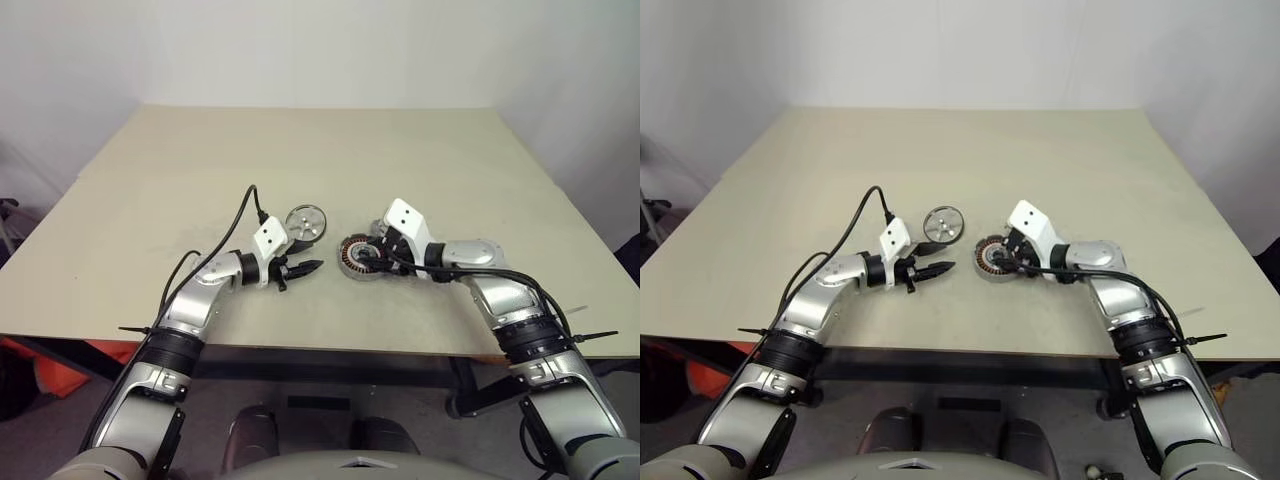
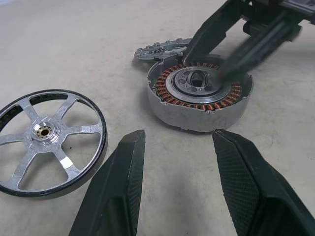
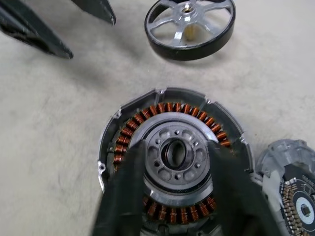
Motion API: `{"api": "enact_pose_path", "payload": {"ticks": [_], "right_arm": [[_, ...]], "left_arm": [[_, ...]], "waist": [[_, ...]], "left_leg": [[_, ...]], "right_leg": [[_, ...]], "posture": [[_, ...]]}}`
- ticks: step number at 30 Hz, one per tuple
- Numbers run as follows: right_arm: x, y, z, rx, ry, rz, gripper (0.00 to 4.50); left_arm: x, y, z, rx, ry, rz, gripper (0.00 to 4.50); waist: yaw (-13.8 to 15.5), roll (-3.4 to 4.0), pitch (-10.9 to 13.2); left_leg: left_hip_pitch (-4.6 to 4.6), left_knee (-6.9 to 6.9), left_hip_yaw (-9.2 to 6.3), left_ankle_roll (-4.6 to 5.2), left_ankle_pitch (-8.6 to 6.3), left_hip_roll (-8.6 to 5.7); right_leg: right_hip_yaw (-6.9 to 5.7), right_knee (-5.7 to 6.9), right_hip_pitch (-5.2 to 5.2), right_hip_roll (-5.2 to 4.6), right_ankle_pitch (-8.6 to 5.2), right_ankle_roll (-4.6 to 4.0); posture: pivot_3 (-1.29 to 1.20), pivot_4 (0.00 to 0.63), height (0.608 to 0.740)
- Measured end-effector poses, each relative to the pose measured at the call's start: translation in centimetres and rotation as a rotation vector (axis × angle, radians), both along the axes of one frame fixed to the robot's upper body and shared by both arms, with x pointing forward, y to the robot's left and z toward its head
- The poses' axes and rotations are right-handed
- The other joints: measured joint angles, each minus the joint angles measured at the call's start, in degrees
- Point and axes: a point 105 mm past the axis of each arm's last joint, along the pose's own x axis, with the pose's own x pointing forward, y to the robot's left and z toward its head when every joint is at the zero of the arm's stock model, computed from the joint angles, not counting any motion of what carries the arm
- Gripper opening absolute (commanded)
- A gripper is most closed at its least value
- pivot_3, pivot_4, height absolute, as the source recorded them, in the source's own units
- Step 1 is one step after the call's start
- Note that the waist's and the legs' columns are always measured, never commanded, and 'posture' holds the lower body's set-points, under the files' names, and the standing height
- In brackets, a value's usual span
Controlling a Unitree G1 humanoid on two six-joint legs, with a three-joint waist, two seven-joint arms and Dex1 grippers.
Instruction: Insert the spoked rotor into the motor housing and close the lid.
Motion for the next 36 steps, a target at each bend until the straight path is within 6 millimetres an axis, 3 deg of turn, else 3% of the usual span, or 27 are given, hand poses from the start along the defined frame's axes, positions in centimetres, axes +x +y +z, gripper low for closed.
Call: {"api": "enact_pose_path", "payload": {"ticks": [3,25,31,36], "right_arm": [[0.0,0.1,0.0,0.003,0.000,-0.001,0.04],[0.6,0.3,-1.2,0.016,0.028,-0.016,0.04],[0.3,1.2,2.1,0.116,-0.039,0.024,0.04],[0.0,1.7,3.8,0.146,-0.081,0.041,0.04]], "left_arm": [[0.0,0.0,0.0,0.001,0.000,0.001,2.29],[-0.1,0.4,-0.7,0.004,0.019,0.021,2.29],[1.6,1.5,0.4,-0.122,0.050,0.179,2.29],[4.0,3.0,0.3,-0.262,0.232,0.396,2.29]], "waist": [[0.01,0.00,0.00],[-0.16,-0.01,-0.01],[-0.14,-0.01,-0.01],[-0.08,-0.01,-0.01]], "left_leg": [[0.00,0.00,0.00,-0.01,0.01,0.00],[0.52,0.00,0.00,-0.17,0.10,-0.01],[0.41,-0.01,0.00,-0.15,0.09,0.02],[0.42,0.01,0.00,-0.16,0.10,0.00]], "right_leg": [[0.00,0.01,0.00,0.00,0.00,0.00],[0.09,0.22,0.34,0.03,-0.01,0.00],[0.09,0.20,0.23,0.07,-0.02,-0.02],[0.11,0.21,0.25,0.07,-0.02,-0.02]], "posture": [[0.00,0.000,0.740],[0.00,0.000,0.740],[0.00,0.000,0.740],[0.00,0.000,0.740]]}}
